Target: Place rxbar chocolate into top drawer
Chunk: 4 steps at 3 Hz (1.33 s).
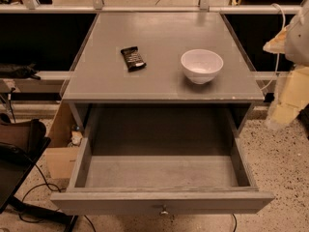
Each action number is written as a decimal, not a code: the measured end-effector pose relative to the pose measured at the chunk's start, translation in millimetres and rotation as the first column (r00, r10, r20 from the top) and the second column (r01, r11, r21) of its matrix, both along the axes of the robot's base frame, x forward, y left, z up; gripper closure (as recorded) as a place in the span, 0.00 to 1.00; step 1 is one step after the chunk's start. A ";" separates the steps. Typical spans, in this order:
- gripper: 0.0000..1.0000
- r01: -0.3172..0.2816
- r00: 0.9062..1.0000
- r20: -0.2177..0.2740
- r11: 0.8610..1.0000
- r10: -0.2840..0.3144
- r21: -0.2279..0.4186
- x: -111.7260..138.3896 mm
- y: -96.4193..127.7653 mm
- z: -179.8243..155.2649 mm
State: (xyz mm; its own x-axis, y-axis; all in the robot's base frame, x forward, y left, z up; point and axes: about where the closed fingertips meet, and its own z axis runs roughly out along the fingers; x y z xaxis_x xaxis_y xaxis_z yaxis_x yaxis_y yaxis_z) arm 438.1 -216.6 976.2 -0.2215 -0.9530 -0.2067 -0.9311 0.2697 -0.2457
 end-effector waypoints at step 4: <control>0.00 0.169 0.984 -0.014 0.910 -0.177 0.379 71.3 81.2 -21.2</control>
Offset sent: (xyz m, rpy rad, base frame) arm 0.0201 0.0182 -0.0266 0.2128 0.0019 -0.0545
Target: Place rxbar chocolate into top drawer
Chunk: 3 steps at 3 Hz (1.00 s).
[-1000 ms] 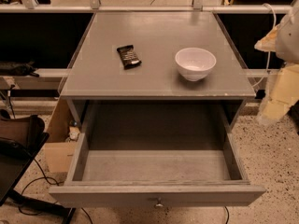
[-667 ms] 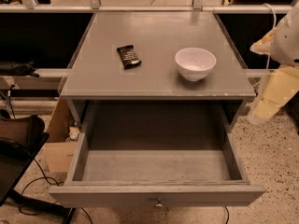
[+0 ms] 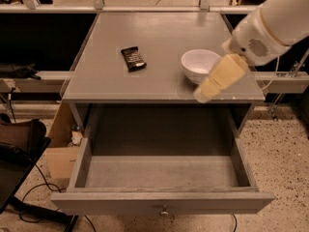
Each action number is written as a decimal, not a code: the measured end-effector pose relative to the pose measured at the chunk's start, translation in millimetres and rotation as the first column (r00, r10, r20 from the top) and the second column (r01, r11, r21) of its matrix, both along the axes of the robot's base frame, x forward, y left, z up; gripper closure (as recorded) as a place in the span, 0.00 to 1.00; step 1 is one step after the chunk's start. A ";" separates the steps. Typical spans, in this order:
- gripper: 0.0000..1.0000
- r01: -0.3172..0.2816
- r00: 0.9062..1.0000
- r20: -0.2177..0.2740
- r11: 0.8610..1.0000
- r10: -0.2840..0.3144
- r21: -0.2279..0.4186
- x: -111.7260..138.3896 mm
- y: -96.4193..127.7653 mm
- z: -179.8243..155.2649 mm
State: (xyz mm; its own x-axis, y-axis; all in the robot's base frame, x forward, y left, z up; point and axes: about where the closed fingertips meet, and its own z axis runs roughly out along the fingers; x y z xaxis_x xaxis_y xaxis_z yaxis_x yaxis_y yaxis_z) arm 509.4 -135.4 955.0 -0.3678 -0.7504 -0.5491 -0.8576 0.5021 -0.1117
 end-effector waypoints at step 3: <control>0.00 0.184 0.981 -0.060 0.983 -0.183 0.017 82.2 89.8 12.9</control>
Offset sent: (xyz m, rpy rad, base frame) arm 0.1348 0.1179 0.0101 -0.0038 0.1023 -0.2994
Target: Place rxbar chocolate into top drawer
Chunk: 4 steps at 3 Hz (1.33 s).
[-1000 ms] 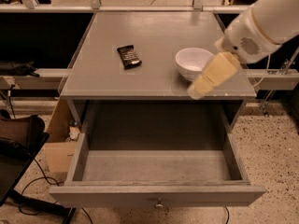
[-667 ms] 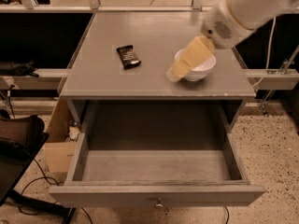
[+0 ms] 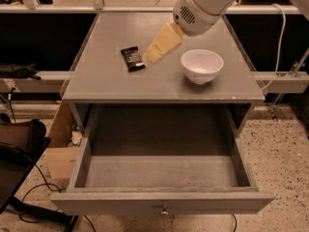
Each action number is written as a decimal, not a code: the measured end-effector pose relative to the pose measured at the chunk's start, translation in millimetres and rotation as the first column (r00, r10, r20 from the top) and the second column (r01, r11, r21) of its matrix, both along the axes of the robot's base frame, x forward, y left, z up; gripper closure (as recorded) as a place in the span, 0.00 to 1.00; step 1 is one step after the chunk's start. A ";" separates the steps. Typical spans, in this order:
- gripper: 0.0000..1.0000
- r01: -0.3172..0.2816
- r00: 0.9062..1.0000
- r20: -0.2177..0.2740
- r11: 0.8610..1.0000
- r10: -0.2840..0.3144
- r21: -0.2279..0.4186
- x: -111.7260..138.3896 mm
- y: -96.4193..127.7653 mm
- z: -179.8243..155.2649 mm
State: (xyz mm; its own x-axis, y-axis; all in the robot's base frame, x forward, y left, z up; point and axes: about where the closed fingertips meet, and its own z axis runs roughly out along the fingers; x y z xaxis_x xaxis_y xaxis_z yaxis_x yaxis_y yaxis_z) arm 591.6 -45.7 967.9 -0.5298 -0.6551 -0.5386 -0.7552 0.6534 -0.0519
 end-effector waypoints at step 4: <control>0.00 0.168 0.981 -0.076 0.980 -0.176 -0.109 129.6 67.9 -57.9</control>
Offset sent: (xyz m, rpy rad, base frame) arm 0.0841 0.0560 -0.0443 -0.0919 -0.0304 -0.0931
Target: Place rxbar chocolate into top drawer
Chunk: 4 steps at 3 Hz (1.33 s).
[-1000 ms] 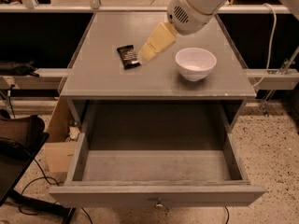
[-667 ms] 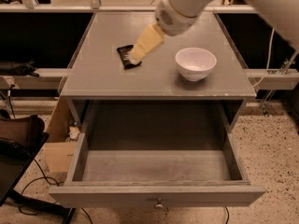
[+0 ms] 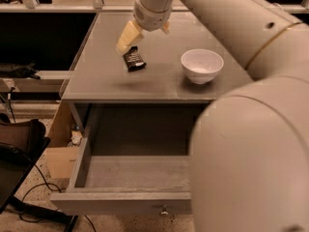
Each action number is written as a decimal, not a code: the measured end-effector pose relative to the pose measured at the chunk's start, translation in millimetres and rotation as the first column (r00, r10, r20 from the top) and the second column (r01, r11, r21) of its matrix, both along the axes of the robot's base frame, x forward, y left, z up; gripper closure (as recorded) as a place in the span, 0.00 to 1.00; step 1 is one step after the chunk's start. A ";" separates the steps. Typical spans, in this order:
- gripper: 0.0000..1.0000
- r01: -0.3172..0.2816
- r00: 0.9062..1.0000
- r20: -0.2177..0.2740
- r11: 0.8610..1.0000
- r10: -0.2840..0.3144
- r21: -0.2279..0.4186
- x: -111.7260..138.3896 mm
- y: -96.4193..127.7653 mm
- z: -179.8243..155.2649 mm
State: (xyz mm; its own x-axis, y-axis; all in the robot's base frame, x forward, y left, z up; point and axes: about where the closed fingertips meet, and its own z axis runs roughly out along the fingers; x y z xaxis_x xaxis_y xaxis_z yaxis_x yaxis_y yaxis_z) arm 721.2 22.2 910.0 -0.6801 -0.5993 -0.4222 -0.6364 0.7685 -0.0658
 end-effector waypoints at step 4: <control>0.00 0.161 0.982 -0.094 0.986 -0.165 -0.048 64.4 23.2 -57.5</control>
Offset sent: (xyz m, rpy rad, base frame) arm 0.0872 0.0301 -0.0389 0.0507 0.1097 -0.1920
